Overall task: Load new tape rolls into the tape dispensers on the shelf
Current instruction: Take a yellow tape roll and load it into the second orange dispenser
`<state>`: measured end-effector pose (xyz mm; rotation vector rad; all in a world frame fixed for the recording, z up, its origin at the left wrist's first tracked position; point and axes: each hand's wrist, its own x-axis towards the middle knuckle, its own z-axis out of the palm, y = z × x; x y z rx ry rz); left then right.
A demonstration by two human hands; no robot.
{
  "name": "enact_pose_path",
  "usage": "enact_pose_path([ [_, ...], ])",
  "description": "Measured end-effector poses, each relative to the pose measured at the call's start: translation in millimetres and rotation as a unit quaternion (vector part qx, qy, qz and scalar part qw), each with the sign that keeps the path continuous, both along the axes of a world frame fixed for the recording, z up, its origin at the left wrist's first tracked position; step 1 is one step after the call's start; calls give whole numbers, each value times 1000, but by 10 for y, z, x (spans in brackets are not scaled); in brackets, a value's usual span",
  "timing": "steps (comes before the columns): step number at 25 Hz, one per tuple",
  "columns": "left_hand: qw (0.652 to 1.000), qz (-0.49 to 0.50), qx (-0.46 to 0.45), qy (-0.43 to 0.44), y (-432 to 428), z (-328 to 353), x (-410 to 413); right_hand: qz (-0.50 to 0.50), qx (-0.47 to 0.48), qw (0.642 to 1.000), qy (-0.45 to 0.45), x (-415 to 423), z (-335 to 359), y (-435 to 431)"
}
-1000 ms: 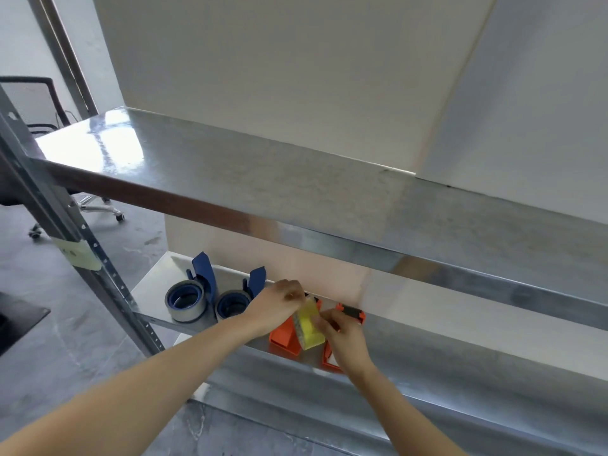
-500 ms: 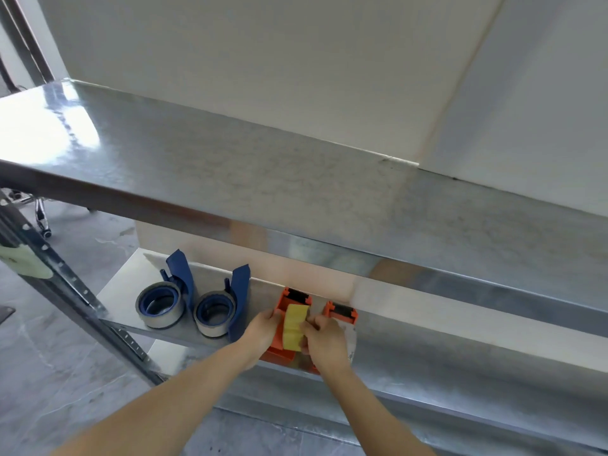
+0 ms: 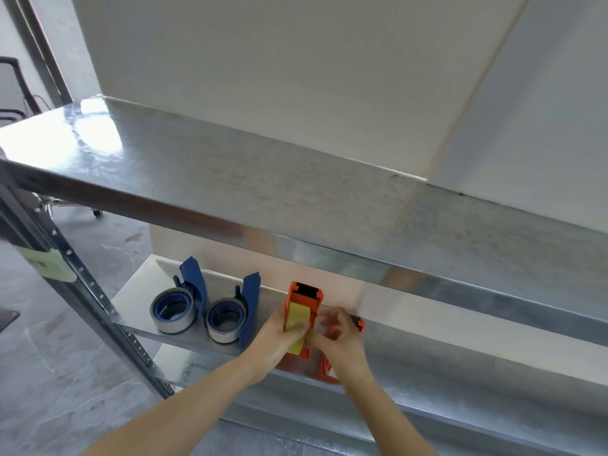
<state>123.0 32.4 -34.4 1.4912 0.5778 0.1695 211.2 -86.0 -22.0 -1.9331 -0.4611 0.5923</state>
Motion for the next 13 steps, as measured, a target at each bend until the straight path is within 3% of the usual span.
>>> enact_pose_path([
  [3, 999, -34, 20, 16, 14, 169, -77, 134, -58, 960, -238, 74, 168, -51],
  [8, 998, -41, -41, 10, -54, 461, -195, 247, -87, 883, -389, 35, 408, -44],
  [13, 997, -52, -55, -15, -83, 556, -287, 217, -38, 845, -488, -9, 496, -30],
])
